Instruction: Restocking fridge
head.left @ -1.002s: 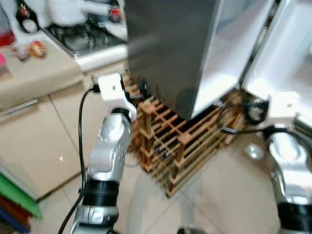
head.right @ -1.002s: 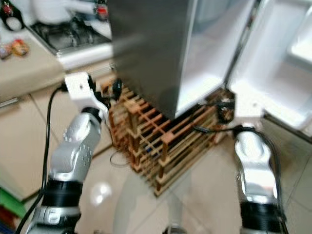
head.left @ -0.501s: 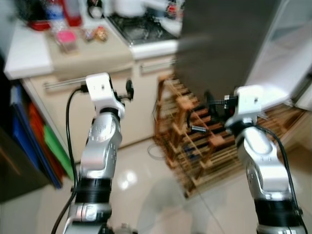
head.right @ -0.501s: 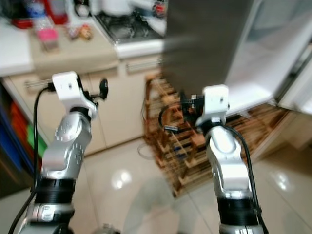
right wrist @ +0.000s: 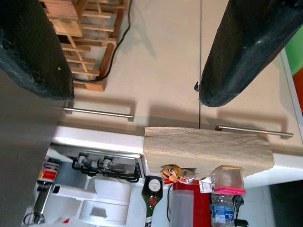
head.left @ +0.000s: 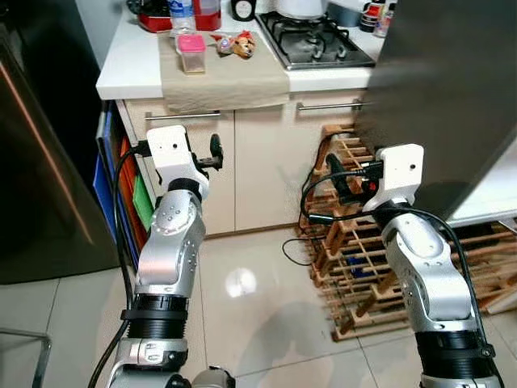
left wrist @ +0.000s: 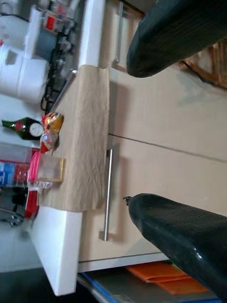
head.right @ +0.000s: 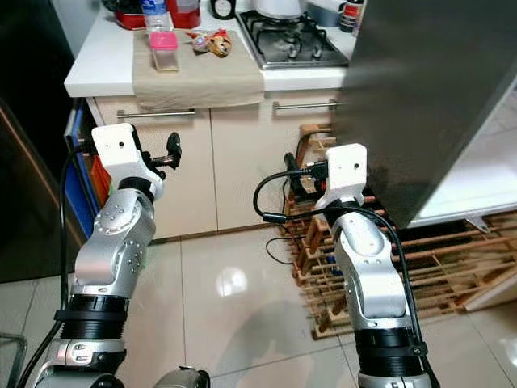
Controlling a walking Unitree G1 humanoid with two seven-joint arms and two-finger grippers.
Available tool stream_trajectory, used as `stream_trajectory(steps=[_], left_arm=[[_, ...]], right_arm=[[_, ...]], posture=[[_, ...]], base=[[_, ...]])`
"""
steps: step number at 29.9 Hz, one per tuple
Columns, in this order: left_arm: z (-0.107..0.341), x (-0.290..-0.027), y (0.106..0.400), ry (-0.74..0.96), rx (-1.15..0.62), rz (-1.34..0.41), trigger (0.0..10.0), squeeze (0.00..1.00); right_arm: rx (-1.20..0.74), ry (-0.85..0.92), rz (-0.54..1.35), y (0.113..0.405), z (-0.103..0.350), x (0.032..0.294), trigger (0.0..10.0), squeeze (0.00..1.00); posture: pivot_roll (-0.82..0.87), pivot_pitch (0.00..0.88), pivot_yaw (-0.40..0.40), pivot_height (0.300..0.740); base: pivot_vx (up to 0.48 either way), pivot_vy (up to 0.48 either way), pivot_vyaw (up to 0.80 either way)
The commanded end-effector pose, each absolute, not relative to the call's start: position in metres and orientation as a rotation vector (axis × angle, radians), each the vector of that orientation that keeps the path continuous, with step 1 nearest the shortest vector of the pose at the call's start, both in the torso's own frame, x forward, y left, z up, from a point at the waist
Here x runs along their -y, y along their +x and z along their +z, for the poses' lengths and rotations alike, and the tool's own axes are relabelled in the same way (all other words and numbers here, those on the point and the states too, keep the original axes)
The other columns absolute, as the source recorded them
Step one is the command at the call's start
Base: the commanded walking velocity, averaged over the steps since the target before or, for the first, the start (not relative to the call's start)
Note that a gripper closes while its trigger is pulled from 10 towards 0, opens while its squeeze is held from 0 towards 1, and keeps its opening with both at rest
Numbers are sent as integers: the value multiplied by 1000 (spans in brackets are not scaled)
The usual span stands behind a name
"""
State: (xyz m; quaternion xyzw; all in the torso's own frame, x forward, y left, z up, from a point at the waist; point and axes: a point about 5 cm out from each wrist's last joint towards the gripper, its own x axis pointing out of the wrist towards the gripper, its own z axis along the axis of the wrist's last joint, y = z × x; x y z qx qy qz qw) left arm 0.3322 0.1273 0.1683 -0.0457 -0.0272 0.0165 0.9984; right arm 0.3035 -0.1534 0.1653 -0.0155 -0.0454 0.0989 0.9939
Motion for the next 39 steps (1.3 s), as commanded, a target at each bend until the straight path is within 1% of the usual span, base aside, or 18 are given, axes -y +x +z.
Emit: stream_trajectory(steps=[1,4,5,10,11,12,13,14,22,39], left_arm=[[165,-126,328,-14,59,-7,10000,0],[163,-127,325,6,55,-18,10000,0],[163,-127,325,11,54,-14,10000,0],[170,-123,327,5,83,-12,10000,0],[170,-122,328,-11,78,-27,10000,0],[170,-122,328,-11,78,-27,10000,0],[171,-122,328,-46,77,-40,10000,0],[171,-122,328,-70,78,-49,10000,0],[177,-120,336,-97,96,-69,10000,0],[184,-118,341,-108,120,-79,10000,0]], right_arm=[[73,10,167,303,160,160,10000,71],[66,18,163,302,158,160,10000,78],[62,22,169,301,156,159,10000,118],[63,28,184,303,154,152,10000,125],[60,6,179,304,154,150,10000,75],[60,6,179,304,154,150,10000,75],[58,13,171,305,155,150,10000,24],[59,13,168,306,155,150,10000,0],[94,11,148,308,161,150,10000,0],[90,-2,153,313,160,145,10000,0]], posture=[[-58,0,-4,740],[-58,0,-4,740],[-50,0,-4,740],[-42,0,-1,740],[-44,0,0,740],[-44,0,0,740],[-43,0,0,740],[-43,0,0,740],[-50,0,7,740],[-43,0,-1,740]], base=[[0,0,619],[0,0,619],[0,0,606],[0,0,606],[0,0,669],[0,0,669],[0,0,0],[0,0,0],[478,0,0],[480,0,0]])
